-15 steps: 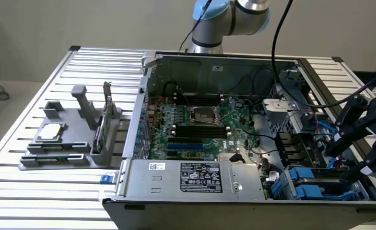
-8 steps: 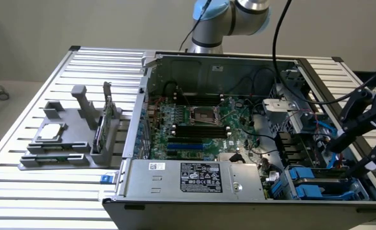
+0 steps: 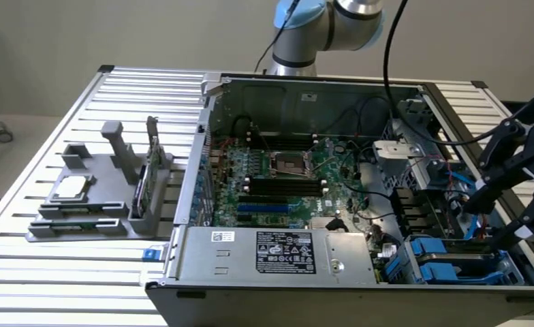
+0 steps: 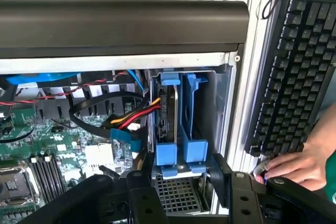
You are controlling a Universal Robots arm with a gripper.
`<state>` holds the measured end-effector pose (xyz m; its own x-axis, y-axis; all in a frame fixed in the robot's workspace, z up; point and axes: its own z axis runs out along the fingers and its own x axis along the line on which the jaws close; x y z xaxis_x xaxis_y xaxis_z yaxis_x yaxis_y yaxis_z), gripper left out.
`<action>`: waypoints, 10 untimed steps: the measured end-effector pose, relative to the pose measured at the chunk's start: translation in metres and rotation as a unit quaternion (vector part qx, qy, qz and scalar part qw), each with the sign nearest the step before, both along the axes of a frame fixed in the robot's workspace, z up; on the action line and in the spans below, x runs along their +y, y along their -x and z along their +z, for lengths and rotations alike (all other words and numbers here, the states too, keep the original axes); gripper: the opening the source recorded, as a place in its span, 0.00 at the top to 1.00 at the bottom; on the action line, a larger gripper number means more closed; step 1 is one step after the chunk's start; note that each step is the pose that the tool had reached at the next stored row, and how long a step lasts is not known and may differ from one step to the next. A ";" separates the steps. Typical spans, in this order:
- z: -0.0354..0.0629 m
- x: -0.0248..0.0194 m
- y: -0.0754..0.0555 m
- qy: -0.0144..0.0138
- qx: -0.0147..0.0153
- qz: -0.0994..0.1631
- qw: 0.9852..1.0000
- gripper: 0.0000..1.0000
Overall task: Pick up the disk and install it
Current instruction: 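Insert the first disk wire, then insert the second disk wire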
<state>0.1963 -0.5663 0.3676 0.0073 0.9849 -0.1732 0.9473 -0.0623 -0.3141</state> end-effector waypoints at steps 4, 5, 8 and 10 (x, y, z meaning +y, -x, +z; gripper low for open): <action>0.0020 0.0003 0.008 0.000 0.000 0.000 1.000 0.46; 0.0025 0.0006 0.010 0.000 0.000 0.000 1.000 0.46; 0.0039 0.0031 0.014 0.000 0.000 0.000 1.000 0.46; 0.0046 0.0069 0.016 0.000 0.000 0.000 1.000 0.46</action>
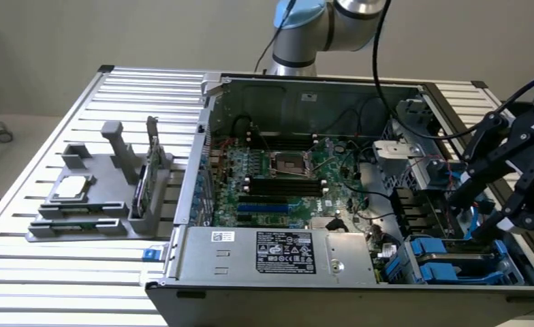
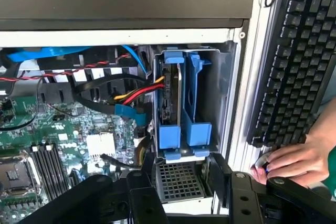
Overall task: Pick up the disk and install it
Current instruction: 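Insert the second disk wire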
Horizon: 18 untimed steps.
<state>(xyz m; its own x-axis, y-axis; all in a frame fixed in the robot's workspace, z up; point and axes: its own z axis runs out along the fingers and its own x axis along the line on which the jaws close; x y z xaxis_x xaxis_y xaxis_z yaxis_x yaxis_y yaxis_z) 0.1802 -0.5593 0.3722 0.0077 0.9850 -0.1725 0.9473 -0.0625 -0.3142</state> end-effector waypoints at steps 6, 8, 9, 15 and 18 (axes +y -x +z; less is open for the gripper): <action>0.0005 0.0144 0.000 0.000 0.000 0.000 1.000 0.46; 0.0005 0.0160 -0.001 0.000 0.000 0.000 1.000 0.46; 0.0005 0.0167 -0.002 0.000 0.000 0.000 1.000 0.46; 0.0001 0.0176 -0.010 0.000 0.000 0.000 1.000 0.46; -0.0005 0.0178 -0.013 0.000 0.000 0.000 1.000 0.46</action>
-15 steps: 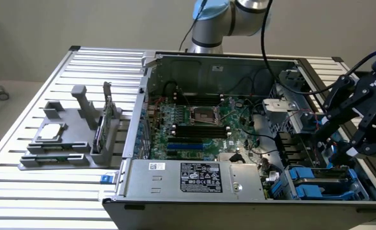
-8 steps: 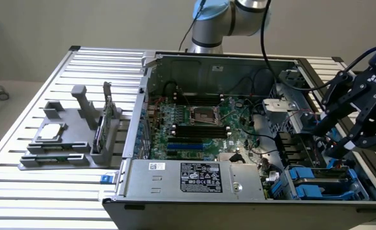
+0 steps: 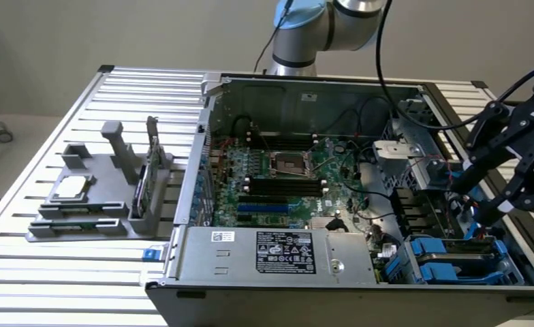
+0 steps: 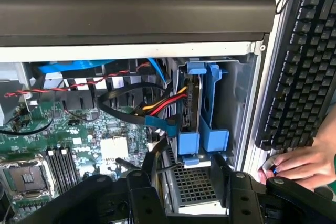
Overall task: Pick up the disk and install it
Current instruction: 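Insert the second disk wire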
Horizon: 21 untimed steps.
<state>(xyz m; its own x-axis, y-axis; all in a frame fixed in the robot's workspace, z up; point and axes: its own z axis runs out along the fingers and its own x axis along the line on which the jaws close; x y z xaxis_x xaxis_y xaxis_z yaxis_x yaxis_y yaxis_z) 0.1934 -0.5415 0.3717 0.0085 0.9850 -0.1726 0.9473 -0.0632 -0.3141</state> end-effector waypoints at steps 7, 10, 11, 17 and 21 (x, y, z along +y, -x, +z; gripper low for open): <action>-0.0027 0.0002 -0.006 0.000 0.000 0.000 1.000 0.46; -0.0041 0.0002 -0.008 0.000 0.000 0.000 1.000 0.46; -0.0047 0.0002 -0.009 0.000 0.000 0.000 1.000 0.46; -0.0068 0.0003 -0.011 0.000 0.000 0.000 1.000 0.46; -0.0074 0.0005 -0.012 0.000 0.000 0.000 1.000 0.46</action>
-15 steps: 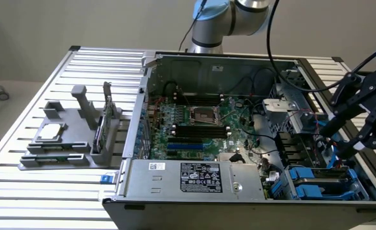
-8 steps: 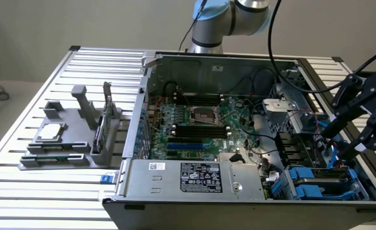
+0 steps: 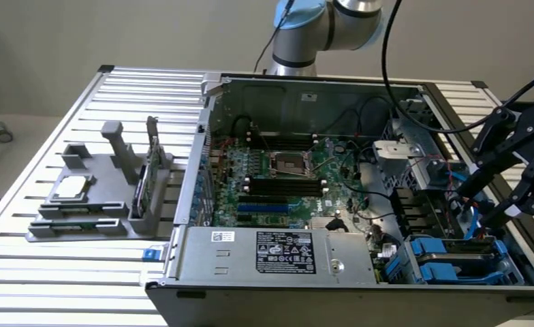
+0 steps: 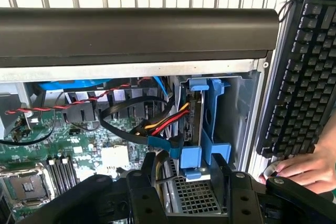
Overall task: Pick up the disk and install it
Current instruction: 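Insert the second disk wire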
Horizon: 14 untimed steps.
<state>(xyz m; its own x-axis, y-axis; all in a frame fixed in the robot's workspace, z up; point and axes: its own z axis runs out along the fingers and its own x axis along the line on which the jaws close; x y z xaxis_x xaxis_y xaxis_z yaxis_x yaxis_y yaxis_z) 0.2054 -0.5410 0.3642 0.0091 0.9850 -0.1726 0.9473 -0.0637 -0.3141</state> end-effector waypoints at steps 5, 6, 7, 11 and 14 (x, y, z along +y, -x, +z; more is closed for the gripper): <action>-0.0001 0.0011 -0.002 0.000 0.000 0.000 1.000 0.46; -0.0001 0.0014 -0.003 0.000 0.000 0.000 1.000 0.46; 0.0000 0.0015 -0.003 0.000 0.000 -0.001 1.000 0.46; -0.0001 0.0021 -0.006 0.000 0.000 -0.001 1.000 0.46; 0.0000 0.0024 -0.007 0.000 0.000 -0.001 1.000 0.46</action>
